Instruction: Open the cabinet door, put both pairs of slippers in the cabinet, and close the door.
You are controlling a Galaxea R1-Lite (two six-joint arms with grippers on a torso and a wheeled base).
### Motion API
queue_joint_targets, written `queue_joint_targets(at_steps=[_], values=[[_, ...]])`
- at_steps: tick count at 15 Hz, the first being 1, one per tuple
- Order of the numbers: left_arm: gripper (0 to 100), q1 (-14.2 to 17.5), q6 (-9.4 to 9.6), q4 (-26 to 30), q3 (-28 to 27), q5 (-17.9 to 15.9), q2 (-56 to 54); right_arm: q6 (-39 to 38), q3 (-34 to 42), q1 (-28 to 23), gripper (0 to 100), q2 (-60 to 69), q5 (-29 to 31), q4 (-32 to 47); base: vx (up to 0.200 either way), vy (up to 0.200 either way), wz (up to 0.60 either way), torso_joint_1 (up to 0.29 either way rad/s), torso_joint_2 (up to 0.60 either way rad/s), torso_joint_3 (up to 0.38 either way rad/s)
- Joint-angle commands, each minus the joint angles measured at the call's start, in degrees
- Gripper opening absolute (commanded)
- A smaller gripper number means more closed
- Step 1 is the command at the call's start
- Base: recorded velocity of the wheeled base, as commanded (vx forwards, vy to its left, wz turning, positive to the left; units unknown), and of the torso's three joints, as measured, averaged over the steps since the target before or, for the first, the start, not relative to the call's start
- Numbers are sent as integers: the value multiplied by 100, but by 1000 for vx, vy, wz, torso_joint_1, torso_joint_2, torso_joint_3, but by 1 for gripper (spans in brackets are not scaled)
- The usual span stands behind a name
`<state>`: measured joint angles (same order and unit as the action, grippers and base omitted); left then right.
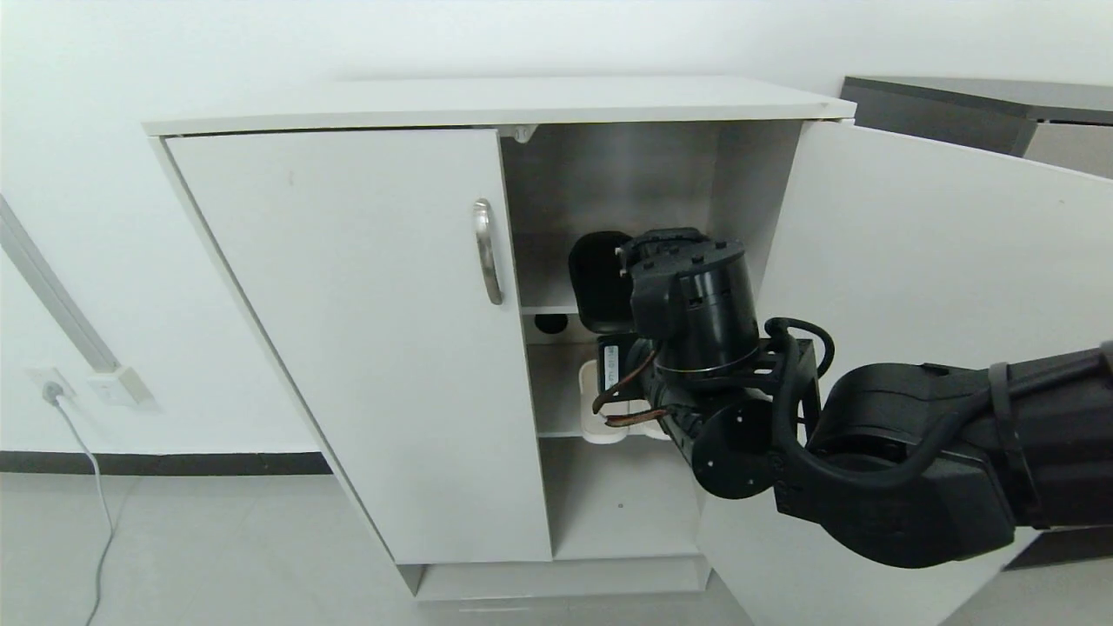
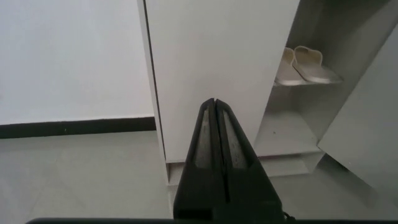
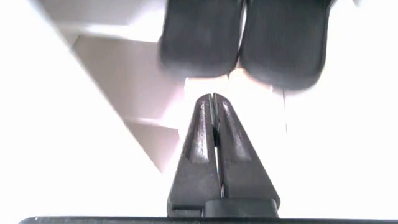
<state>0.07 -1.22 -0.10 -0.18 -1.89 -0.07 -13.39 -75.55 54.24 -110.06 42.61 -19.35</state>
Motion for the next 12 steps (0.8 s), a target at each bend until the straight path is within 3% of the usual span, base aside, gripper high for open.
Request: queue_joint_targets(at_steps=[1,12], values=[[0,1,-1,1,1,4,7,-6,5,-1,0,-60,-7,1,-200,0,0,-2,7,2],[0,1,-1,1,1,4,7,-6,145,8,0,-60,-15,1,-200,0,0,4,4,2]])
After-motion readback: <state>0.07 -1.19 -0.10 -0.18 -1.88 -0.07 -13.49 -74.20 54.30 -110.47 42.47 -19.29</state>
